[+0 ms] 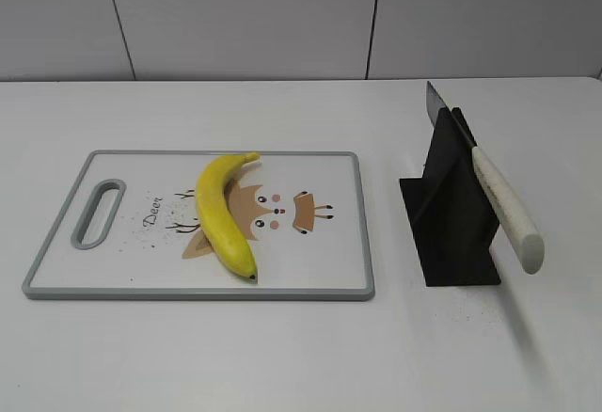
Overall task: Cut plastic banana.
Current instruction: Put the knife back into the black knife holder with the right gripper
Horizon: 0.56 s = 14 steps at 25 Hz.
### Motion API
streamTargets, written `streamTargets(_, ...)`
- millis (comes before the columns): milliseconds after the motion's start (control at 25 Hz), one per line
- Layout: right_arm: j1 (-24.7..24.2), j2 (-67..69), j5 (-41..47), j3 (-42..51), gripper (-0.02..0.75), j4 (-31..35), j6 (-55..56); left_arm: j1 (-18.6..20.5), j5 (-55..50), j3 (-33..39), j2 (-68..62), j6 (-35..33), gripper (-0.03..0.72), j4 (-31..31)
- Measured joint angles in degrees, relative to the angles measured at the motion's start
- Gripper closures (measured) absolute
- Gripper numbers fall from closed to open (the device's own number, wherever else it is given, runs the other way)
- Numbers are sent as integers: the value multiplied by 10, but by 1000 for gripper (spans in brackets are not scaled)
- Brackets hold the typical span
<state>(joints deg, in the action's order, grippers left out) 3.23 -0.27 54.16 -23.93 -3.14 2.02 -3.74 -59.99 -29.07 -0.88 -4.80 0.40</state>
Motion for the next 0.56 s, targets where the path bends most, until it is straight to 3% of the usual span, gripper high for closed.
streamTargets(560,-10,0,0,0,147,0,-1,0,0,0,0,0,280,0)
